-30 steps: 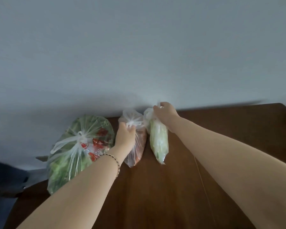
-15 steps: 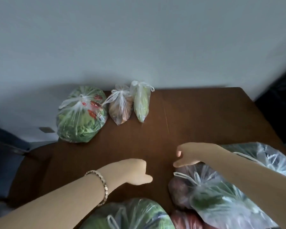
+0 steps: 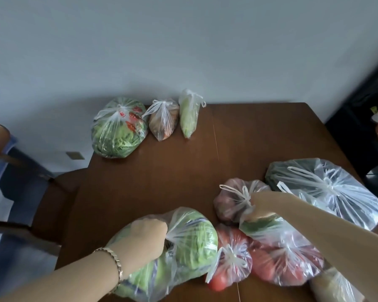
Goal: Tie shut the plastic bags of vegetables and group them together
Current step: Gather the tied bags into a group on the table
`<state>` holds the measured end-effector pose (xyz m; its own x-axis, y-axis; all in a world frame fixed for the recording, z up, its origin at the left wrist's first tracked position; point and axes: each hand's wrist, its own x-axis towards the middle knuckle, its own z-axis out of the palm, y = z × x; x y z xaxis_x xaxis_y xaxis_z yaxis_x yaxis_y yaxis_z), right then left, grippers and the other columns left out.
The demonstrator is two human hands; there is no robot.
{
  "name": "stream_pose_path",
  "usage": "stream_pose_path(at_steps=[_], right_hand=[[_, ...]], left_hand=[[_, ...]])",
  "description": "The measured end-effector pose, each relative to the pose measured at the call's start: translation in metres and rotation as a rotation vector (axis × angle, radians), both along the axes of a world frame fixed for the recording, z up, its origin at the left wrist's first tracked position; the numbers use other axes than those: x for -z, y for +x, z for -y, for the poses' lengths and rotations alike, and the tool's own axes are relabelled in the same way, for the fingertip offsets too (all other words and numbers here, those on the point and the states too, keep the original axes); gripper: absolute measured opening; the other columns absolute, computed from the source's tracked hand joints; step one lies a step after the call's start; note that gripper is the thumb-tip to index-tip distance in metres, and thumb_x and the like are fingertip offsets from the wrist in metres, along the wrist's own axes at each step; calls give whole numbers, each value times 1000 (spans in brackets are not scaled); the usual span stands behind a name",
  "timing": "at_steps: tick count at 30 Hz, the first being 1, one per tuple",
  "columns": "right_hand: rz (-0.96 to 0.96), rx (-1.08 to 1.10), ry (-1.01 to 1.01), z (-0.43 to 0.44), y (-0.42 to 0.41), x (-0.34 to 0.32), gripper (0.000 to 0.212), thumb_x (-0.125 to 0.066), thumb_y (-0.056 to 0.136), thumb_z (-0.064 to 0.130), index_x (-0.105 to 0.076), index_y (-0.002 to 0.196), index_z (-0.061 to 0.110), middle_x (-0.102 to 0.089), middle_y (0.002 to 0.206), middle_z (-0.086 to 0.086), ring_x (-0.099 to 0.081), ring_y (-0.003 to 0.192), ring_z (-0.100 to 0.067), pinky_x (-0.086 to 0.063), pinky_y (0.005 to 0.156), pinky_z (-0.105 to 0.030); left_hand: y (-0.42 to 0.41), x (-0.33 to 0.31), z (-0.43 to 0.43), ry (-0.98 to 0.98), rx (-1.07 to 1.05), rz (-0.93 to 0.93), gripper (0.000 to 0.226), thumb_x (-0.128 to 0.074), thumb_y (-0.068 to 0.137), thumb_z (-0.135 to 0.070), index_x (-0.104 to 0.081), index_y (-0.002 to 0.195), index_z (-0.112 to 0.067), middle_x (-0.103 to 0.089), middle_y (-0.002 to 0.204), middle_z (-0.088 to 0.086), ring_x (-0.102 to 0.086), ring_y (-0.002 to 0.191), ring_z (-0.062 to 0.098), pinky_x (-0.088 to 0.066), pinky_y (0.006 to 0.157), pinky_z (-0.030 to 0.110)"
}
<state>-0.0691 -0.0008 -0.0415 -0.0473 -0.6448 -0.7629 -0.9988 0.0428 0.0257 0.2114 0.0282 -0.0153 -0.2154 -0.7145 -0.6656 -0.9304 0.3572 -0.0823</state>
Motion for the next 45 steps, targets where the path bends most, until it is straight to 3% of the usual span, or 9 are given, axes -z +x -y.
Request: stream_pose_path(at_steps=[5, 13, 17, 22, 24, 27, 33, 36, 45], right_hand=[[-91, 19, -32, -5, 3, -2, 35, -41, 92, 21, -52, 121, 5, -57, 127, -12, -54, 115, -28, -45, 96, -34], [151, 130, -387, 27, 58, -32, 29, -30, 97, 9, -50, 119, 3, -58, 106, -9, -55, 111, -32, -46, 89, -38], [258, 226, -351, 63, 101, -46, 37, -39, 95, 2, -40, 131, -4, -52, 129, -12, -53, 116, -28, -44, 89, -31], [829, 1100, -362, 98, 135, -21, 42, -44, 93, 39, -59, 105, 1, -48, 62, -3, -46, 58, -15, -51, 70, -30], [698, 914, -352, 94, 145, -16, 41, -44, 91, 45, -56, 96, 6, -55, 76, -5, -51, 67, -18, -45, 70, -29], [547, 747, -315, 77, 163, 7, 71, -50, 83, 55, -33, 135, 10, -44, 131, -15, -47, 117, -32, -40, 98, -39], [470, 860, -188, 77, 213, 52, 114, -66, 66, 66, 4, 147, 24, -29, 138, -23, -43, 120, -36, -41, 102, -44], [524, 1040, -223, 94, 219, 66, 104, -69, 72, 52, -3, 147, 25, -30, 140, -22, -43, 122, -37, -40, 101, -43], [476, 668, -295, 137, 281, 78, 66, -55, 88, 31, -23, 143, 14, -21, 150, -8, -31, 132, -33, -38, 98, -36]], left_hand=[[19, 16, 8, 71, -366, -427, 33, -51, 85, -20, -35, 57, -18, -48, 66, -1, -48, 64, 19, -31, 57, 29], [33, 11, 0, -90, -511, -655, 39, -48, 83, -12, -20, 58, -18, -24, 55, -4, -22, 51, 14, -16, 50, 29], [53, 9, 13, -191, -689, -796, 41, -49, 85, -10, -20, 56, -16, -23, 54, -1, -27, 52, 17, -22, 52, 31], [75, 7, 45, -283, -923, -826, 36, -47, 83, -5, -24, 56, -12, -29, 55, 6, -37, 53, 22, -26, 54, 33], [86, 6, 58, -321, -997, -823, 35, -46, 84, -4, -28, 55, -10, -34, 54, 9, -41, 49, 23, -27, 50, 30], [105, 7, 80, -362, -1124, -901, 43, -49, 85, 1, -27, 49, -10, -31, 50, 7, -39, 44, 23, -32, 53, 32], [151, 2, 120, -437, -1038, -756, 32, -50, 91, -13, -48, 61, -3, -52, 51, 11, -51, 46, 20, -33, 50, 28], [169, 8, 138, -478, -1023, -711, 30, -49, 92, -16, -49, 64, -4, -54, 57, 14, -51, 57, 27, -34, 55, 31], [182, 21, 181, -512, -1180, -858, 27, -50, 88, -12, -47, 63, -3, -47, 63, 16, -44, 61, 26, -31, 59, 31]])
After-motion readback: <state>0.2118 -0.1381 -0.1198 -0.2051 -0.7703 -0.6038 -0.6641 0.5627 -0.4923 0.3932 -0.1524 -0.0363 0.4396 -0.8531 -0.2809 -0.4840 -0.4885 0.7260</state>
